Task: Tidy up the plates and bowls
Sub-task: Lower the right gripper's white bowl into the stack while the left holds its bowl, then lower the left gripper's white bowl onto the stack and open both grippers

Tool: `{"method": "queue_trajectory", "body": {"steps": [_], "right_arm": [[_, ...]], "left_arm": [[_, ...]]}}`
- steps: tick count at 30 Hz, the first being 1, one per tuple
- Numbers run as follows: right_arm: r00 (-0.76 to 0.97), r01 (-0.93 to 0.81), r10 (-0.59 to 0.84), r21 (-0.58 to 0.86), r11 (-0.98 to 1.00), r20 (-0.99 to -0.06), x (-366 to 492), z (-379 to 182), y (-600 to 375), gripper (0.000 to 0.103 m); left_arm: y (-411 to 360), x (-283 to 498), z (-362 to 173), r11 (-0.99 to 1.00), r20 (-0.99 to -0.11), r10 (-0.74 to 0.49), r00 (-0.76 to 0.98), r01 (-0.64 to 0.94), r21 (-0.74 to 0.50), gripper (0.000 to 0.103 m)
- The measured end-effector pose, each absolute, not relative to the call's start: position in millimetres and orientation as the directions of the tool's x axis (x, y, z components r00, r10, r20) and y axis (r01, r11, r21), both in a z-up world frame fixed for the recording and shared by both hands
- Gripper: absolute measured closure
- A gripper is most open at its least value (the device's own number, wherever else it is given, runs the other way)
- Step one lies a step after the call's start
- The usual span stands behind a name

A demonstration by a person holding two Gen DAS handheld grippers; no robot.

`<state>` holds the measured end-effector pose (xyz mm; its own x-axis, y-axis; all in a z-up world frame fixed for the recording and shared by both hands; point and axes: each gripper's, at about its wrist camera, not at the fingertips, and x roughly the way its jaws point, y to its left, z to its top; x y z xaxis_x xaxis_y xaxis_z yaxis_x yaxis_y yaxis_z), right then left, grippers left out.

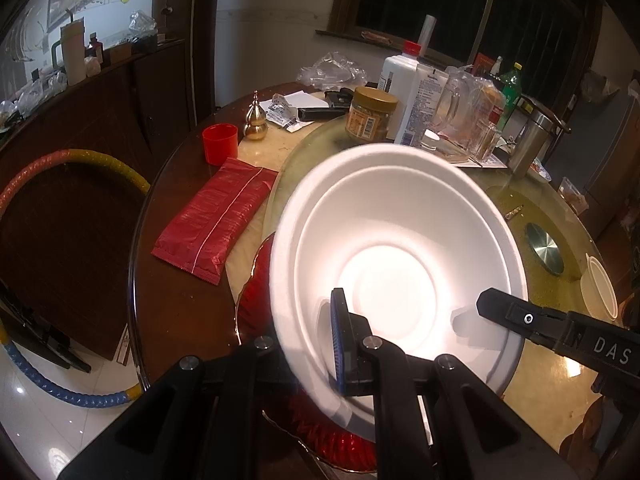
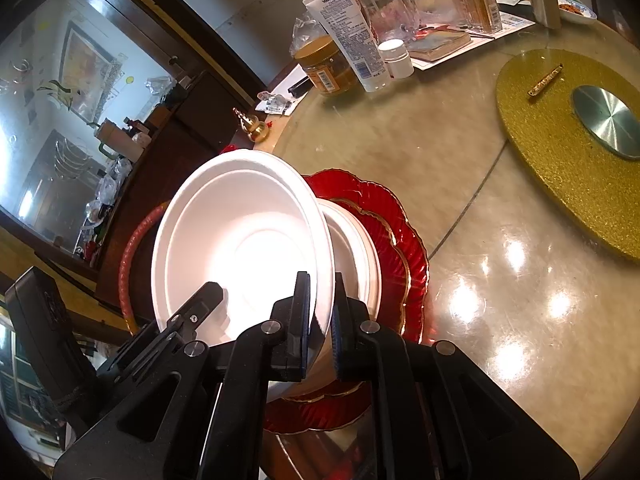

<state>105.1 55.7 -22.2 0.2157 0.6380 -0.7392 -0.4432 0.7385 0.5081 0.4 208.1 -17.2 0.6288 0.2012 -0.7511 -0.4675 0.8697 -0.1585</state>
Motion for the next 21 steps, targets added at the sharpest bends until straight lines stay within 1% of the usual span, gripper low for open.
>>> {"method": "queue_trajectory", "body": {"steps": [7, 10, 12, 13, 15, 19, 21], "right_arm": [[0.199, -0.438, 0.644, 0.521, 0.733, -0.738, 105, -21, 53, 0.091], [0.211, -0.433, 0.649, 0.526, 0.732, -0.731, 105, -18, 48, 0.09], [0.226, -0.424, 0.647, 0.524, 0.738, -0.728, 106, -17, 43, 0.087], [0.226, -0.422, 0.653, 0.531, 0.735, -0.723, 107, -17, 40, 0.087], [0.23, -0.416, 0.659, 0.54, 0.732, -0.716, 107, -15, 35, 0.087], [0.23, -0.406, 0.669, 0.554, 0.726, -0.707, 109, -16, 27, 0.087], [0.228, -0.401, 0.673, 0.562, 0.723, -0.703, 110, -16, 23, 0.08]], "left_arm": [[209, -1, -11, 0.861, -0.733, 0.233, 0.639, -0.486, -0.151, 0.092], [211, -5, -6, 0.847, -0.714, 0.26, 0.651, -0.508, -0.154, 0.085], [213, -7, -2, 0.841, -0.701, 0.274, 0.659, -0.517, -0.158, 0.073], [214, -8, 0, 0.838, -0.694, 0.278, 0.664, -0.521, -0.163, 0.07], [215, -11, 4, 0.828, -0.677, 0.301, 0.672, -0.537, -0.165, 0.054], [217, -16, 12, 0.808, -0.648, 0.325, 0.689, -0.558, -0.188, 0.046], [215, -19, 16, 0.804, -0.63, 0.32, 0.708, -0.555, -0.215, 0.042]]}}
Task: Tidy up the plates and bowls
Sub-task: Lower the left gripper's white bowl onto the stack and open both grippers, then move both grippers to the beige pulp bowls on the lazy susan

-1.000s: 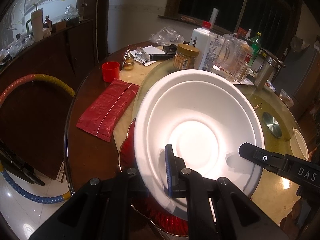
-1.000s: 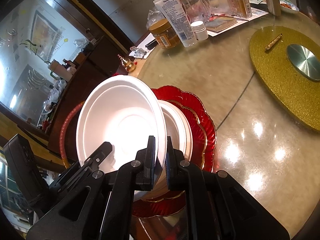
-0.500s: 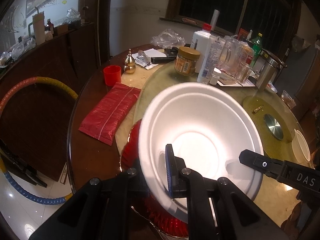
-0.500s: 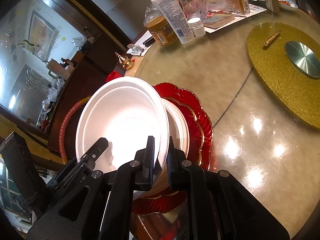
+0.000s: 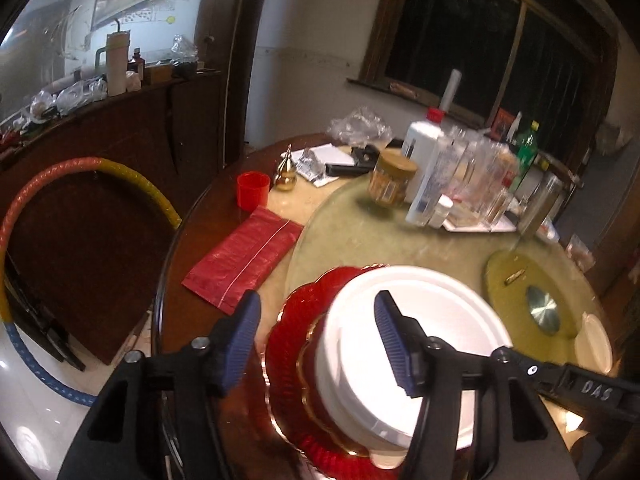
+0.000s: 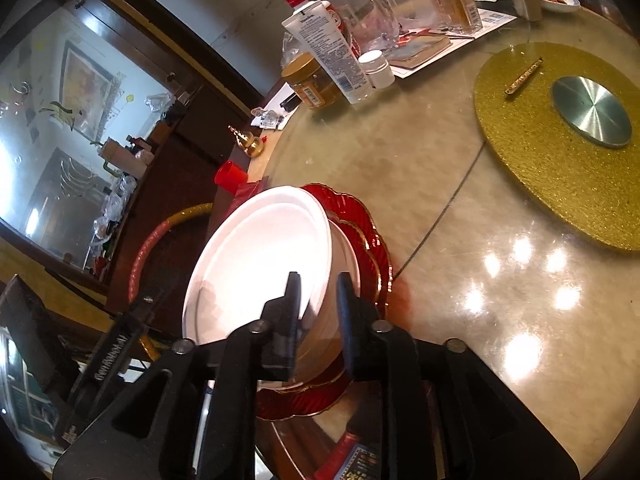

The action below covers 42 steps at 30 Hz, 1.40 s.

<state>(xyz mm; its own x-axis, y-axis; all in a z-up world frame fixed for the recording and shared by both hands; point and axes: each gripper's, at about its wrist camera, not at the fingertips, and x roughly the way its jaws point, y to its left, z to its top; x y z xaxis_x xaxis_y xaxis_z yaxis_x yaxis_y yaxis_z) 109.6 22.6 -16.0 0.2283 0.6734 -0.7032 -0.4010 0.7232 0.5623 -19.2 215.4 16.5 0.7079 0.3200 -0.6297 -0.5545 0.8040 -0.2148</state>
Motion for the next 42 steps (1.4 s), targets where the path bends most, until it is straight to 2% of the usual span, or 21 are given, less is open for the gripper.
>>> {"method": "queue_trajectory", "body": {"steps": [2, 3, 4, 5, 6, 10, 12, 15, 19, 25, 33, 42], "right_arm": [[0.233, -0.394, 0.681, 0.573, 0.719, -0.694, 110, -16, 16, 0.077], [0.239, -0.385, 0.687, 0.582, 0.716, -0.686, 111, -15, 11, 0.072], [0.243, -0.378, 0.696, 0.595, 0.71, -0.676, 112, -14, 6, 0.067], [0.247, -0.371, 0.706, 0.608, 0.702, -0.663, 112, -13, 1, 0.056], [0.254, -0.363, 0.723, 0.629, 0.687, -0.643, 112, -12, -8, 0.051], [0.278, -0.329, 0.736, 0.659, 0.676, -0.617, 112, -9, -39, 0.048], [0.288, -0.281, 0.733, 0.678, 0.679, -0.616, 115, -13, -62, 0.031], [0.305, -0.201, 0.732, 0.71, 0.675, -0.609, 119, -20, -101, 0.022], [0.328, -0.105, 0.723, 0.737, 0.667, -0.608, 121, -26, -159, 0.022], [0.448, 0.033, 0.686, 0.777, 0.629, -0.574, 121, -21, -251, 0.022], [0.549, 0.182, 0.622, 0.806, 0.564, -0.559, 135, -30, -332, 0.022], [0.602, 0.251, 0.576, 0.816, 0.521, -0.553, 170, -35, -380, 0.022]], "left_arm": [[209, -21, 23, 0.809, -0.603, 0.326, 0.728, -0.545, -0.219, 0.037], [203, -21, 26, 0.816, -0.589, 0.332, 0.737, -0.538, -0.213, 0.03], [198, -19, 29, 0.821, -0.58, 0.332, 0.744, -0.53, -0.21, 0.027], [191, -18, 32, 0.832, -0.569, 0.325, 0.755, -0.514, -0.208, 0.024], [184, -16, 34, 0.844, -0.562, 0.314, 0.765, -0.496, -0.204, 0.024], [145, -1, 40, 0.901, -0.556, 0.234, 0.797, -0.392, -0.183, 0.021], [125, 9, 39, 0.927, -0.571, 0.175, 0.802, -0.329, -0.179, 0.02], [87, 30, 35, 0.961, -0.609, 0.044, 0.792, -0.2, -0.19, 0.02], [34, 61, 28, 0.969, -0.662, -0.127, 0.739, -0.05, -0.241, 0.019], [-25, 100, 20, 0.96, -0.702, -0.238, 0.672, 0.051, -0.276, 0.019], [-70, 148, -1, 0.94, -0.761, -0.299, 0.576, 0.043, -0.337, 0.019], [-103, 202, -15, 0.926, -0.784, -0.326, 0.528, 0.011, -0.378, 0.019]]}}
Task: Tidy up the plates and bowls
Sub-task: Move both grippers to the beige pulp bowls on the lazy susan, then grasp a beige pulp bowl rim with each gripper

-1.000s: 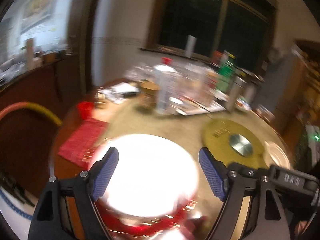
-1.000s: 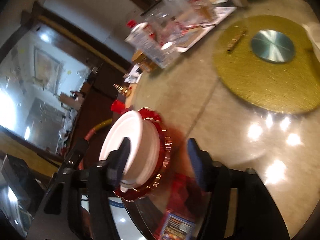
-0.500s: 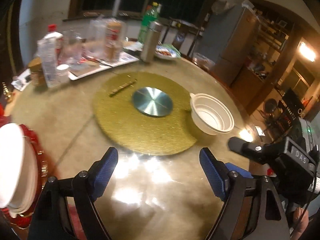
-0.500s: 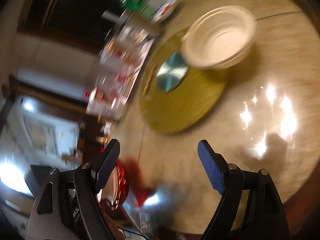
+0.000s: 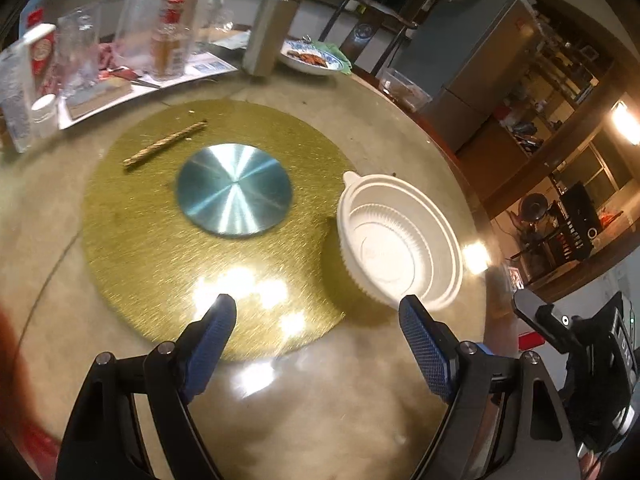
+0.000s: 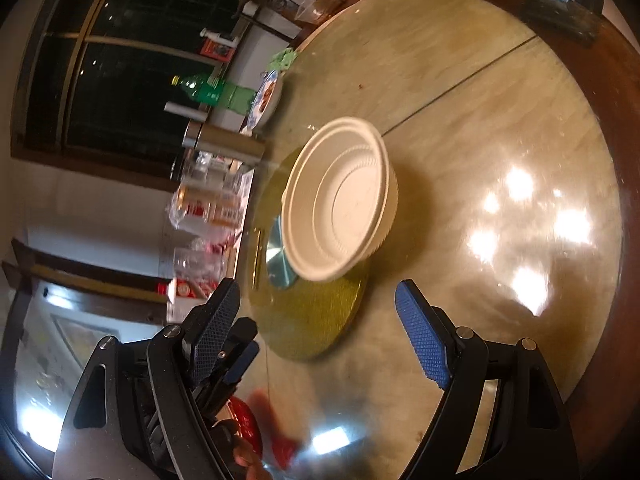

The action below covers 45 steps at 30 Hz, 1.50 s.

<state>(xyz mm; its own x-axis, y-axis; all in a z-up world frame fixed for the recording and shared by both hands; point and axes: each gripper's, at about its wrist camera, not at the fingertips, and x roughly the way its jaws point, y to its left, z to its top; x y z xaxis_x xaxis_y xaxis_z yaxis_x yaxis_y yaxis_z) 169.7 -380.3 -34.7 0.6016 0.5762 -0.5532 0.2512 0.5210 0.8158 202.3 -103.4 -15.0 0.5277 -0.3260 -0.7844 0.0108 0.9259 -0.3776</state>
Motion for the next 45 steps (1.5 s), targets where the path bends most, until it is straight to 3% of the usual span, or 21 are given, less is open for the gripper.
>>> {"method": "queue_trajectory", "body": {"steps": [10, 12, 14, 17, 23, 26, 28, 30, 31, 32, 34, 36, 39, 45], "right_arm": [[0.641, 0.295, 0.513, 0.8, 0.522, -0.571, 209, -48, -397, 0.022], [0.638, 0.301, 0.502, 0.789, 0.535, -0.584, 216, -52, -398, 0.03], [0.63, 0.303, 0.498, 0.779, 0.549, -0.596, 221, -56, -398, 0.031], [0.625, 0.309, 0.486, 0.765, 0.565, -0.611, 226, -61, -399, 0.043], [0.622, 0.302, 0.473, 0.749, 0.59, -0.624, 233, -65, -398, 0.043], [0.621, 0.302, 0.458, 0.734, 0.609, -0.636, 233, -65, -399, 0.05], [0.613, 0.313, 0.451, 0.723, 0.615, -0.649, 233, -67, -400, 0.05], [0.597, 0.323, 0.446, 0.709, 0.627, -0.667, 236, -70, -399, 0.061], [0.591, 0.328, 0.443, 0.702, 0.632, -0.674, 236, -72, -398, 0.062], [0.588, 0.33, 0.442, 0.7, 0.633, -0.678, 237, -73, -398, 0.062], [0.581, 0.331, 0.444, 0.696, 0.637, -0.682, 238, -75, -397, 0.074], [0.582, 0.328, 0.432, 0.685, 0.651, -0.689, 238, -74, -398, 0.084], [0.583, 0.305, 0.44, 0.686, 0.66, -0.683, 237, -73, -396, 0.09], [0.582, 0.3, 0.438, 0.681, 0.667, -0.685, 234, -73, -395, 0.093]], "left_arm": [[-132, 234, -30, 0.94, -0.807, -0.296, 0.511, 0.008, -0.34, 0.019], [-135, 240, -32, 0.942, -0.809, -0.293, 0.51, 0.007, -0.336, 0.019], [-134, 245, -37, 0.937, -0.813, -0.299, 0.5, -0.01, -0.35, 0.02], [-134, 253, -41, 0.929, -0.816, -0.308, 0.488, -0.033, -0.37, 0.02], [-139, 258, -43, 0.922, -0.813, -0.322, 0.486, -0.033, -0.385, 0.021], [-142, 256, -41, 0.926, -0.807, -0.311, 0.502, -0.029, -0.375, 0.022], [-145, 256, -43, 0.931, -0.811, -0.305, 0.498, -0.024, -0.365, 0.026], [-149, 256, -45, 0.938, -0.818, -0.293, 0.495, -0.018, -0.347, 0.035], [-151, 256, -46, 0.942, -0.821, -0.284, 0.494, -0.014, -0.335, 0.039], [-152, 257, -47, 0.947, -0.825, -0.276, 0.492, -0.01, -0.323, 0.047], [-155, 257, -50, 0.953, -0.835, -0.265, 0.483, 0.001, -0.302, 0.06], [-157, 258, -53, 0.961, -0.845, -0.247, 0.474, 0.008, -0.276, 0.079], [-160, 257, -54, 0.965, -0.845, -0.244, 0.477, 0.029, -0.262, 0.086], [-160, 253, -49, 0.97, -0.84, -0.228, 0.492, 0.044, -0.238, 0.087]]}}
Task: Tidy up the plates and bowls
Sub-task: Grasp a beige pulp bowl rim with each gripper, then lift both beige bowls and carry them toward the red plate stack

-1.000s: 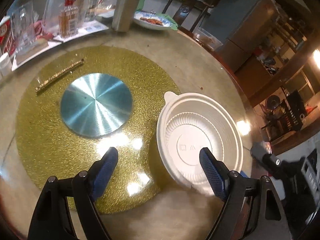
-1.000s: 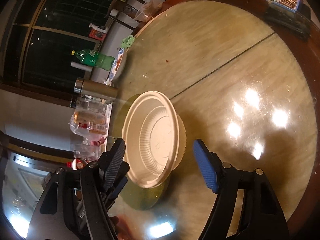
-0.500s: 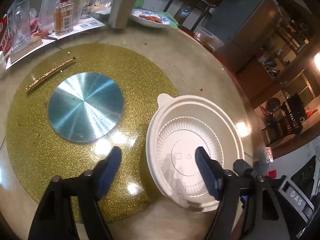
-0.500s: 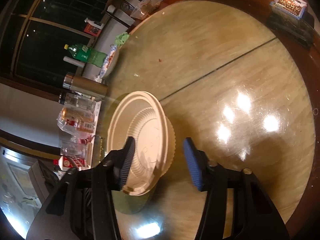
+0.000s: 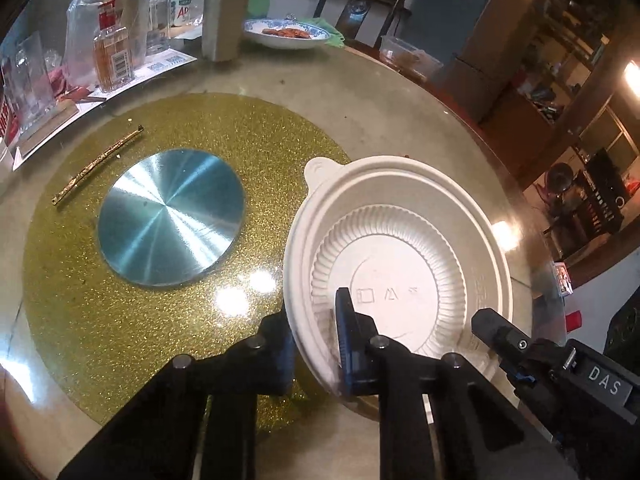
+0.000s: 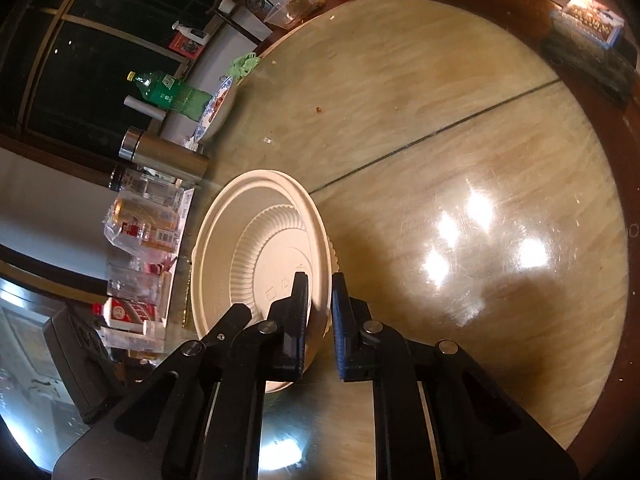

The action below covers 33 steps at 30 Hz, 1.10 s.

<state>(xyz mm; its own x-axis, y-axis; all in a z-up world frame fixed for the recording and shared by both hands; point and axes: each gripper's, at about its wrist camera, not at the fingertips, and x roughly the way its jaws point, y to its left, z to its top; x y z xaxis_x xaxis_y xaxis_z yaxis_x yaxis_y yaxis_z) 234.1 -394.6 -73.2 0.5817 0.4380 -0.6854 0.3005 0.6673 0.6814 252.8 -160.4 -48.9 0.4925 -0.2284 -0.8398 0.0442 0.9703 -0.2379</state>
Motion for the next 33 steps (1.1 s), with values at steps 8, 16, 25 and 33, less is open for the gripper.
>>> {"method": "queue_trajectory", "body": {"steps": [8, 16, 25, 33], "right_arm": [[0.585, 0.274, 0.45, 0.687, 0.673, -0.675, 229, -70, -391, 0.094], [0.578, 0.211, 0.476, 0.685, 0.697, -0.663, 226, -63, -373, 0.094], [0.571, 0.148, 0.479, 0.657, 0.739, -0.667, 220, -54, -351, 0.094], [0.551, 0.094, 0.482, 0.624, 0.776, -0.682, 218, -46, -326, 0.094]], "left_arm": [[-155, 246, -45, 0.976, -0.832, -0.205, 0.516, 0.043, -0.213, 0.087], [-141, 228, -34, 0.984, -0.809, -0.159, 0.566, 0.026, -0.176, 0.087], [-121, 208, -26, 0.989, -0.792, -0.116, 0.599, -0.005, -0.149, 0.087], [-104, 191, -19, 0.99, -0.784, -0.095, 0.614, -0.025, -0.14, 0.087]]}}
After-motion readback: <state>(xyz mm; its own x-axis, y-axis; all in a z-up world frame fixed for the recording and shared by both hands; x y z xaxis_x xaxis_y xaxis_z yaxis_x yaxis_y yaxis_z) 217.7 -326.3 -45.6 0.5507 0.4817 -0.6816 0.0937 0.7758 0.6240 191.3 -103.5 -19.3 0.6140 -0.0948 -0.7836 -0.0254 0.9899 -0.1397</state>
